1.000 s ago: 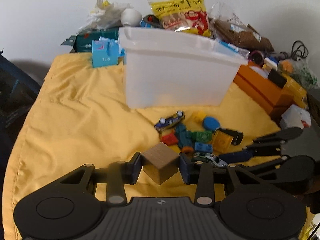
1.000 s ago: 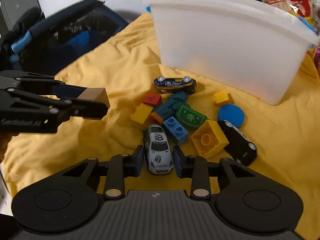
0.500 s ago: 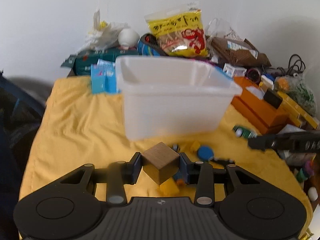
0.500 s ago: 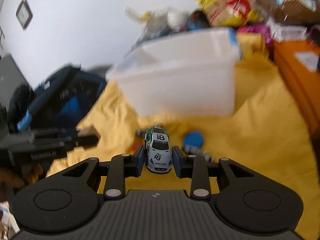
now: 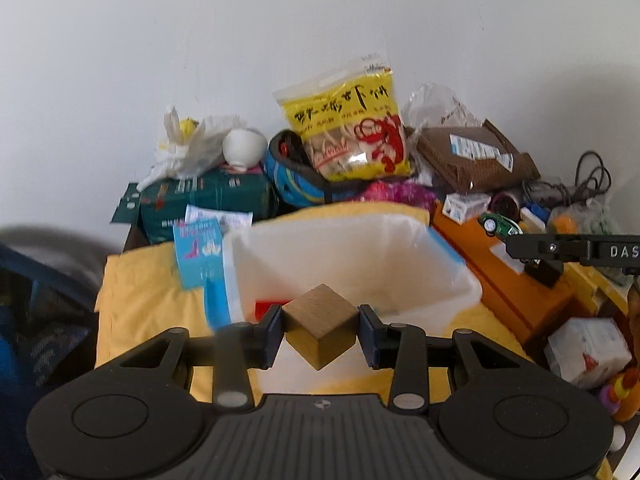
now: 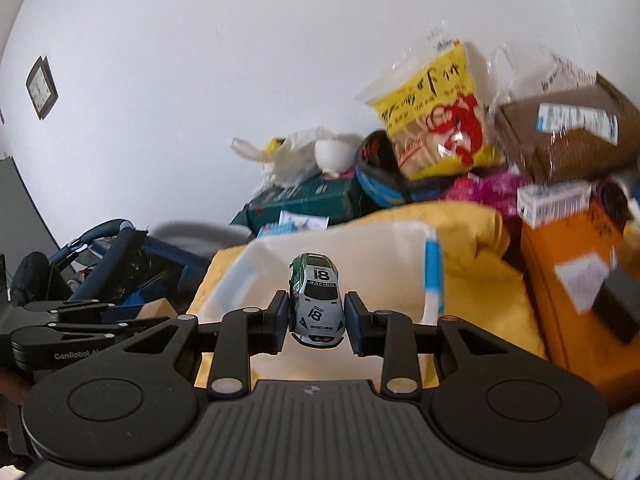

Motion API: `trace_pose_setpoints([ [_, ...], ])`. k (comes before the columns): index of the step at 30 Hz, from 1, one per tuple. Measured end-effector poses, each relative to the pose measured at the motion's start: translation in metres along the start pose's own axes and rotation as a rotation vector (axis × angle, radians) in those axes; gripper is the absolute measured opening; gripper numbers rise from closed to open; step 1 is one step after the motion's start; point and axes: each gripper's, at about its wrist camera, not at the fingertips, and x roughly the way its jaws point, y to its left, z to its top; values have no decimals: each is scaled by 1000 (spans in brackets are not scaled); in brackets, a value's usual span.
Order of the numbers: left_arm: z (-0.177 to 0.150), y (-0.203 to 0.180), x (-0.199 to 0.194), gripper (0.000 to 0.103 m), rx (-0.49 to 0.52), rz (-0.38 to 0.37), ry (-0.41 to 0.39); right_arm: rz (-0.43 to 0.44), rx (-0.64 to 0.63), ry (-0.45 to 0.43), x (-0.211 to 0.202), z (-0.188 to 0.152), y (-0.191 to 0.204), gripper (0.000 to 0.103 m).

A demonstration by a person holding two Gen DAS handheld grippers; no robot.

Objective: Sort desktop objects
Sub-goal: 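Lower the wooden cube and white race car into the bin and release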

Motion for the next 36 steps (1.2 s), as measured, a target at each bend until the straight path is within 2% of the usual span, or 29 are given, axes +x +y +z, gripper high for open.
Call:
trace_pose_setpoints([
  [5,29,6,7,43,3,0,-15,-11,-27,-2,7,24,-2,33],
  [13,60,14,34,43,4,0,14,-28,-56,42,31,46,-6,33],
  [29,84,18,81,43,4,16,107,-56,-64,162,77,62,-5,33],
  [36,80,16,99,43,6,23,162,-74,-76,228,95,57,-3,33],
])
